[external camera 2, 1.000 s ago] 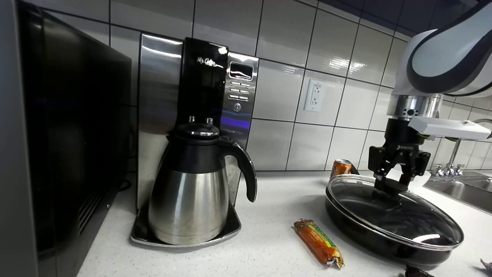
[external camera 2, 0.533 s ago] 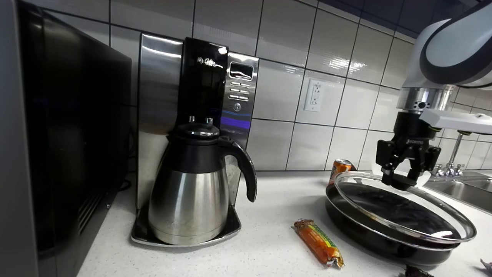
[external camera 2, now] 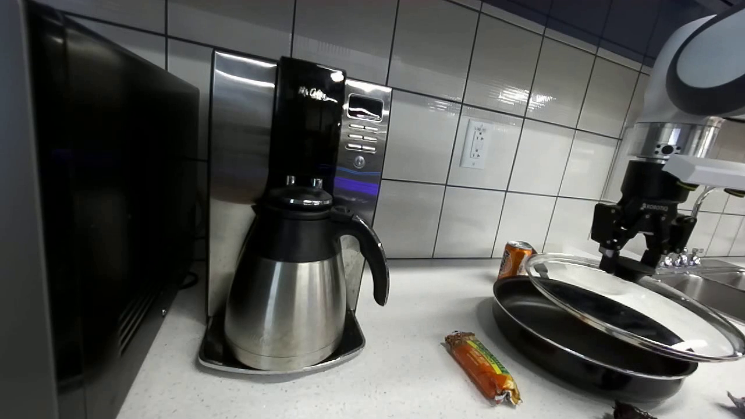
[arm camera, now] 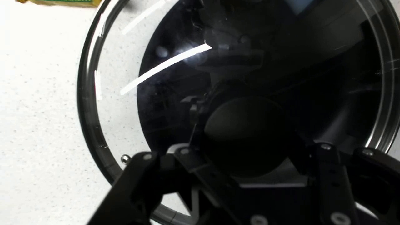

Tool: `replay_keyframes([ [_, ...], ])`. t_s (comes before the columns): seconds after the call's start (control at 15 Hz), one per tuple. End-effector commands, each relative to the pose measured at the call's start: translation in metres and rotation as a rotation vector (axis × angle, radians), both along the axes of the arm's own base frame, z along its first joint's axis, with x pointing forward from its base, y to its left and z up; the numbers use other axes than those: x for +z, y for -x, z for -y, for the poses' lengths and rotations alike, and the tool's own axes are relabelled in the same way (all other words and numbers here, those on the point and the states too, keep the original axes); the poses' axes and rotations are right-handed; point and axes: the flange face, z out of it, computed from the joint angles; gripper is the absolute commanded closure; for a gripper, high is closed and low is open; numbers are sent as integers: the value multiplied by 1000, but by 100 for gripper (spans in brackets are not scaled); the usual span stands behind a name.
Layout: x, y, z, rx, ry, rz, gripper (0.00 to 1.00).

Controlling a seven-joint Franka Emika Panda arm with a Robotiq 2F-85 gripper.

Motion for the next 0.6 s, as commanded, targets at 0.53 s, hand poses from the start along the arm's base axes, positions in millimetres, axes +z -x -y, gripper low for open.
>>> replay_keyframes([
  [0.53, 26, 49, 81, -171, 4, 29, 61],
])
